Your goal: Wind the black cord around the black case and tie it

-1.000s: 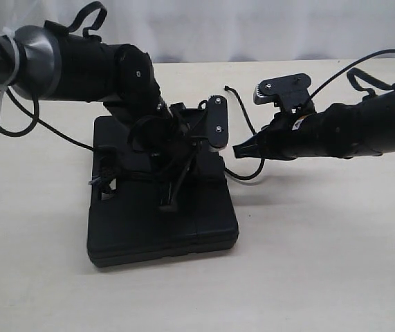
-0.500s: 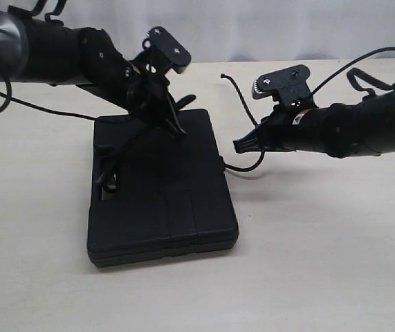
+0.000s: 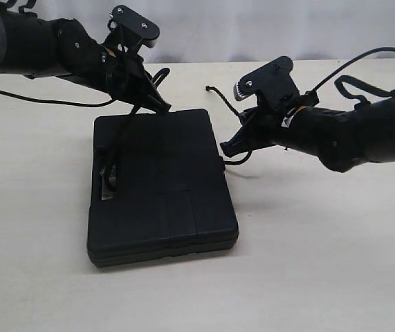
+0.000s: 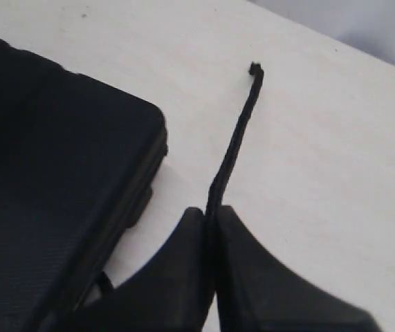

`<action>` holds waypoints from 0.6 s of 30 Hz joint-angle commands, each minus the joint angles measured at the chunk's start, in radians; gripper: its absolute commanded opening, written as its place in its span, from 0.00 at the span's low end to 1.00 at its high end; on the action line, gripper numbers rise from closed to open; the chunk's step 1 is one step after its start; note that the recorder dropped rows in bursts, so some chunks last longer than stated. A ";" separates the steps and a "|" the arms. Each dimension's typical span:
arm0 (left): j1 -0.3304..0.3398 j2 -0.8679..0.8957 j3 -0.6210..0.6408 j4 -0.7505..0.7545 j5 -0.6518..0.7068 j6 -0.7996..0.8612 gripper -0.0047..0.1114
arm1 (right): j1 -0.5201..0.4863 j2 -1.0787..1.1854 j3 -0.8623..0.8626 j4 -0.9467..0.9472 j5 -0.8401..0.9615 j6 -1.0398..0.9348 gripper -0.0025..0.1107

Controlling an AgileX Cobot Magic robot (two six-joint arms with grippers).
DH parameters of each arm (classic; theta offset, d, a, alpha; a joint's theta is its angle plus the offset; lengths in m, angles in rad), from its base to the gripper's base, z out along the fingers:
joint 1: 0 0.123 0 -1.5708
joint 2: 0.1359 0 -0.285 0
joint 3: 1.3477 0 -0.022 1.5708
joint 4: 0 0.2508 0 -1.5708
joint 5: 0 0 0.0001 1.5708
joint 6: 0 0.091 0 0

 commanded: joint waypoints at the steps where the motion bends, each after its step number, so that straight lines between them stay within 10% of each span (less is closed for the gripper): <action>1: 0.005 -0.006 -0.002 -0.002 -0.007 -0.006 0.04 | 0.016 -0.108 0.095 -0.015 -0.080 -0.008 0.06; 9: 0.005 -0.006 -0.002 0.022 0.054 0.027 0.04 | 0.016 -0.178 0.141 0.032 -0.030 0.010 0.06; 14: 0.005 -0.006 -0.002 0.022 0.051 0.032 0.04 | -0.086 -0.064 -0.247 0.207 0.689 -0.020 0.09; 18: 0.005 -0.006 -0.002 0.022 0.051 0.032 0.04 | -0.157 0.080 -0.502 0.182 0.880 0.060 0.26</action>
